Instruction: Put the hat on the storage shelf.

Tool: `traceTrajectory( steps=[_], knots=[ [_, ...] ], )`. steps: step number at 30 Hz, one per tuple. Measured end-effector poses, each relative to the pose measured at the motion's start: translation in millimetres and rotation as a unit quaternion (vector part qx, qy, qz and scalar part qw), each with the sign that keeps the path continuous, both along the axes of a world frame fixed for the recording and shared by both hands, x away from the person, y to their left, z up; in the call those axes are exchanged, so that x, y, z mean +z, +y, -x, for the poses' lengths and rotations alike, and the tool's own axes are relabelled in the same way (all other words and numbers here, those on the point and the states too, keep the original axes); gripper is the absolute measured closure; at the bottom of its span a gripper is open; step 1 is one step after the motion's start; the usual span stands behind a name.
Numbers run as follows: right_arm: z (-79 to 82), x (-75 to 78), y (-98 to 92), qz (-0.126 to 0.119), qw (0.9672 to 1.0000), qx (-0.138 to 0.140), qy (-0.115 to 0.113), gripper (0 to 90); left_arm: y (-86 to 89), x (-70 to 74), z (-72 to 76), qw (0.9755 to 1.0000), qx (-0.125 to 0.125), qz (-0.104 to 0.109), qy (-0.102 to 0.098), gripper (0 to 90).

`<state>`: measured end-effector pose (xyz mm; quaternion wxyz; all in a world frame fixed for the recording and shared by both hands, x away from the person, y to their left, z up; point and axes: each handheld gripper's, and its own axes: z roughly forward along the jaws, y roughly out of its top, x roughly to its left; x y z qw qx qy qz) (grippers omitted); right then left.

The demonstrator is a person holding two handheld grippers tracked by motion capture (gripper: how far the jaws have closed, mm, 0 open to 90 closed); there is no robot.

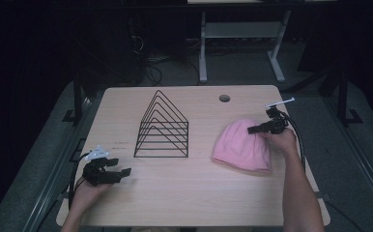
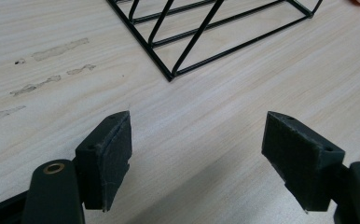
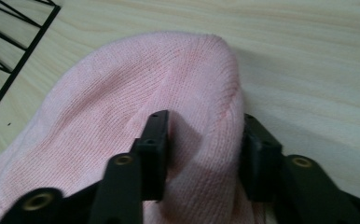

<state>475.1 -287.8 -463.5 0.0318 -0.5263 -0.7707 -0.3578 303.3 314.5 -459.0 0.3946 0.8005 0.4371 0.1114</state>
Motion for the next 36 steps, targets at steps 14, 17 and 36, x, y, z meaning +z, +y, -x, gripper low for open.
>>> traceTrajectory(
  steps=[14,17,36],
  knots=[
    [10.8,13.9,11.0,-0.014,0.9991,0.034,-0.022,76.3,-2.9,-0.4,-1.2,1.0000,-0.007,0.000,-0.001,24.1],
    [13.2,18.8,12.7,-0.018,0.9987,0.036,-0.030,76.4,-3.2,0.2,-1.3,0.9999,-0.010,-0.004,-0.001,24.1],
    [47.6,66.1,20.2,-0.065,0.9889,0.067,-0.116,77.2,-2.0,2.2,-0.1,0.9999,-0.008,0.004,-0.006,24.1]
  ],
)
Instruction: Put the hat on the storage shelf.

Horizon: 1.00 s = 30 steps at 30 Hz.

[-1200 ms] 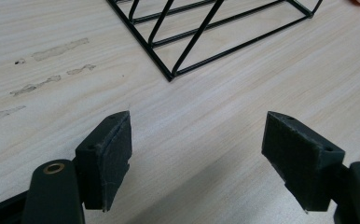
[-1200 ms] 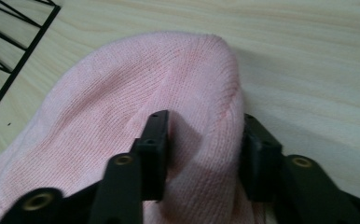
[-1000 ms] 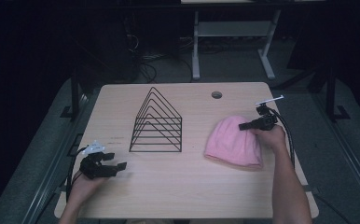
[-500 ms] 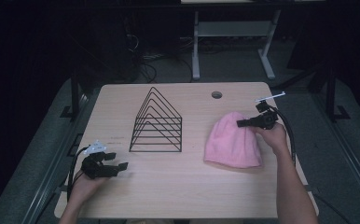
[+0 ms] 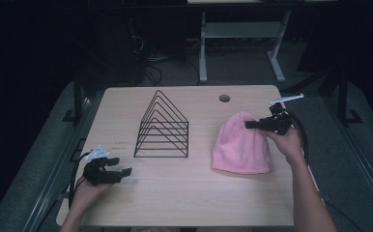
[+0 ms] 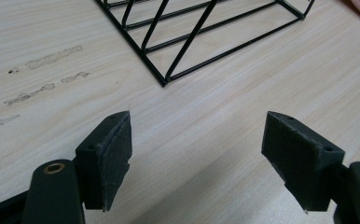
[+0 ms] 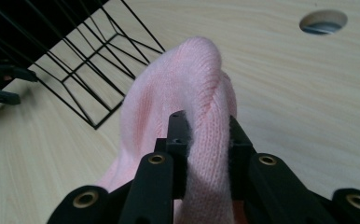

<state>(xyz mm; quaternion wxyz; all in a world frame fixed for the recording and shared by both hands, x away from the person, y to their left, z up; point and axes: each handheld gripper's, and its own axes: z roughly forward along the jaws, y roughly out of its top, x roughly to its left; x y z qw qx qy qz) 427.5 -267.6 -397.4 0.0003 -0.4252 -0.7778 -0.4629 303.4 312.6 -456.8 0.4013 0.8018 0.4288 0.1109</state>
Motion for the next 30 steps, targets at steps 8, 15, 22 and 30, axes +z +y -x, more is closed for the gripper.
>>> traceTrajectory(
  steps=[8,15,22,30],
  knots=[
    [13.7,25.6,9.3,0.006,0.9993,0.018,-0.033,77.2,0.1,0.8,0.4,1.0000,-0.003,-0.001,-0.002,24.1],
    [24.4,50.1,18.3,0.011,0.9977,0.034,-0.058,77.2,-0.4,4.3,1.4,1.0000,-0.004,0.003,-0.005,24.1],
    [31.7,71.7,31.8,0.016,0.9955,0.051,-0.078,77.2,0.5,7.6,1.7,0.9999,-0.010,0.010,-0.008,24.1],
    [38.7,99.5,50.7,0.020,0.9919,0.076,-0.100,77.2,0.3,14.0,0.7,0.9996,-0.018,0.022,-0.007,24.3]
  ],
)
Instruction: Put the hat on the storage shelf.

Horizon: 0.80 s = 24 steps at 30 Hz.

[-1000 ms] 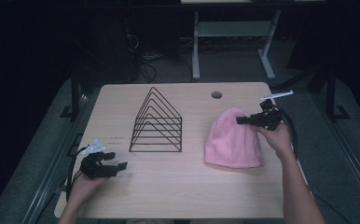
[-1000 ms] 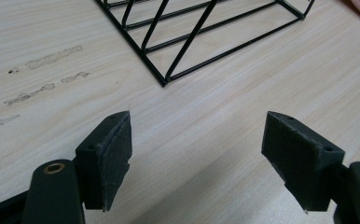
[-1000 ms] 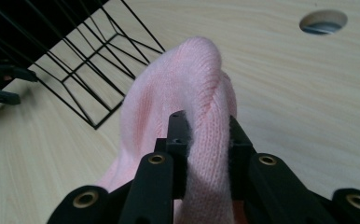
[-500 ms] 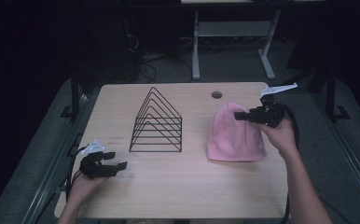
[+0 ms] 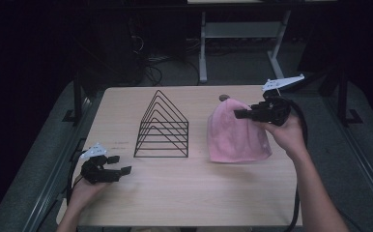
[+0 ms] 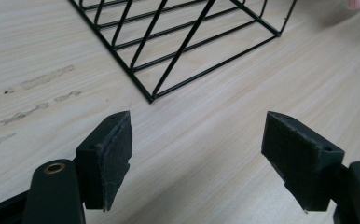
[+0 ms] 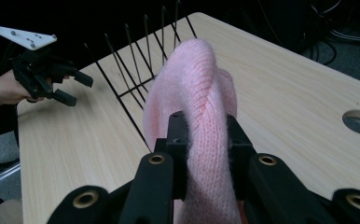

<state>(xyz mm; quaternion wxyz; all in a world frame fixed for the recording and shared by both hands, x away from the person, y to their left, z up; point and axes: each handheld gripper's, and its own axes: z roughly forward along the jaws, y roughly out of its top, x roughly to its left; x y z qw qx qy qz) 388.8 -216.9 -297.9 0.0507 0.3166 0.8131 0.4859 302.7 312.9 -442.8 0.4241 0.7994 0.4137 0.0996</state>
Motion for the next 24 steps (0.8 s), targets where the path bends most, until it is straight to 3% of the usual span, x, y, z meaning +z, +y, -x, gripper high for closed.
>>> traceTrajectory(
  steps=[11,24],
  knots=[
    [3.8,26.9,19.2,0.004,0.9995,0.020,-0.022,77.1,-2.6,13.9,-1.3,0.9998,-0.017,0.007,-0.002,24.6],
    [6.6,65.1,58.9,0.005,0.9972,0.060,-0.044,77.1,-5.4,35.9,-3.3,0.9986,-0.051,0.009,-0.014,24.6]
  ],
)
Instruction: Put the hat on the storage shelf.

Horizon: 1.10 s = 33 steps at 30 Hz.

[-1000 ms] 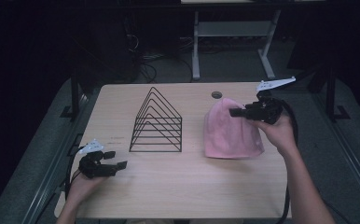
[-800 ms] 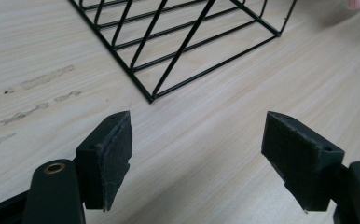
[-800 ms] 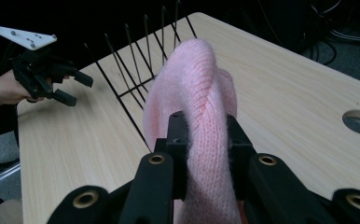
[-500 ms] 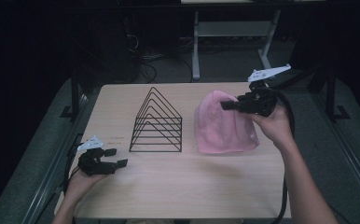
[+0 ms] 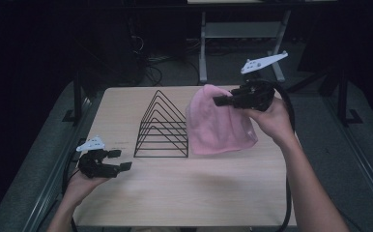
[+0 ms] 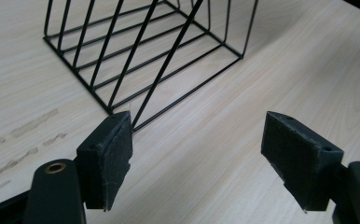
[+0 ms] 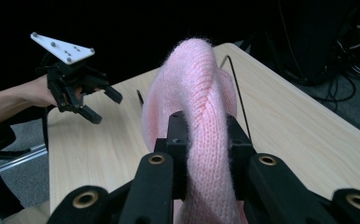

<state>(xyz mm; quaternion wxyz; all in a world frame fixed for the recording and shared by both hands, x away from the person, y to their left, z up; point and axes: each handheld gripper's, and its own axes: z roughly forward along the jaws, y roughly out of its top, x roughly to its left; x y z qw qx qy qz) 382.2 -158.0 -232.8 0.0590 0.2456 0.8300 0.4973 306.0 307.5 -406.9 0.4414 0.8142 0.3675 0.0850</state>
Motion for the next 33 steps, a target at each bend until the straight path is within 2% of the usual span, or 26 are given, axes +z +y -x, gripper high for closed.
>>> traceTrajectory(
  steps=[7,16,33],
  knots=[
    [1.3,14.0,17.9,0.002,0.9998,0.016,-0.009,77.1,-2.1,8.2,0.2,1.0000,-0.008,0.004,0.001,24.6],
    [2.1,33.8,45.8,0.000,0.9990,0.040,-0.021,77.1,-2.4,27.1,-3.2,0.9996,-0.025,0.003,-0.008,24.6],
    [-7.1,52.1,92.2,-0.003,0.9968,0.073,-0.031,77.0,-12.7,61.0,-9.4,0.9980,-0.058,0.014,-0.021,24.6]
  ],
)
